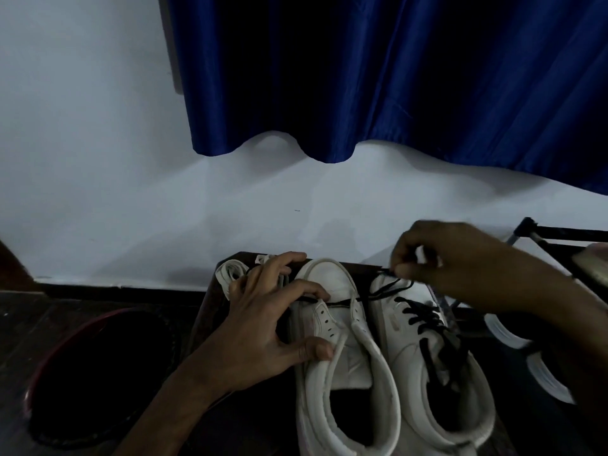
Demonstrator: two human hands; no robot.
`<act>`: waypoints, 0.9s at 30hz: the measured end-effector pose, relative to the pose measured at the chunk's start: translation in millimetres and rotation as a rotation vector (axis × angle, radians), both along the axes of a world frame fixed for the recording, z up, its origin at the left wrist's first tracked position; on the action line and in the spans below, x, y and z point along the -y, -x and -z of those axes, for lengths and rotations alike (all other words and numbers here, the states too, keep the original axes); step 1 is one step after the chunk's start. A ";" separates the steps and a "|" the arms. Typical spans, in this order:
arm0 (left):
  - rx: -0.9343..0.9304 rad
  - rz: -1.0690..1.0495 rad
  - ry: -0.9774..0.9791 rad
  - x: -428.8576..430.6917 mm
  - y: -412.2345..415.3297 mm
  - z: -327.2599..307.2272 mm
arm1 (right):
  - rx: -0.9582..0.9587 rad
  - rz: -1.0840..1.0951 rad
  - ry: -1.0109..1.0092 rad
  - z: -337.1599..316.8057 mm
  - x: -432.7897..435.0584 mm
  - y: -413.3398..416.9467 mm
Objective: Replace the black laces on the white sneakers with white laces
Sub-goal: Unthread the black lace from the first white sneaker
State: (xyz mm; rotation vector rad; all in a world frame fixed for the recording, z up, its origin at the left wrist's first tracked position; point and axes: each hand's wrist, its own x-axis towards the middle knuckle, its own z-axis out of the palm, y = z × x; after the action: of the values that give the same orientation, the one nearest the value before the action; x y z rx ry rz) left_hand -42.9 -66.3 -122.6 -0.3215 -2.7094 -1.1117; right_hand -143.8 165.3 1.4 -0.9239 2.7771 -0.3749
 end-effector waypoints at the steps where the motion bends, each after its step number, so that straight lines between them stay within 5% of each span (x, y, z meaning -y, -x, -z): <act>1: -0.003 0.001 -0.001 -0.4 0.2 0.1 | 0.057 -0.029 -0.007 3.5 3.1 -2.8; 7: -0.002 -0.002 -0.095 -2.5 -2.5 -0.5 | 0.213 -0.056 0.014 9.3 3.4 -0.1; 12: -0.039 -0.086 -0.122 -7.2 1.9 -5.4 | 0.054 -0.087 0.229 33.1 11.7 16.7; 15: -0.046 -0.129 -0.205 -8.2 6.2 -12.2 | 0.131 -0.219 0.225 50.1 19.9 19.7; 22: 0.113 -0.069 0.148 -22.6 23.1 -46.6 | 0.204 -0.289 0.271 55.8 11.8 25.8; 27: 0.129 -0.111 0.217 -33.2 29.3 -52.1 | 0.201 -0.246 0.215 45.0 5.3 23.6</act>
State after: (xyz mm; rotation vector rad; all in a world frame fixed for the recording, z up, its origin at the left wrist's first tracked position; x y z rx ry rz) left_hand -72.2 -33.0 -70.5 -0.1324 -2.9275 -0.8374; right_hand -167.3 160.0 -43.6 -1.1878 2.4411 -0.6923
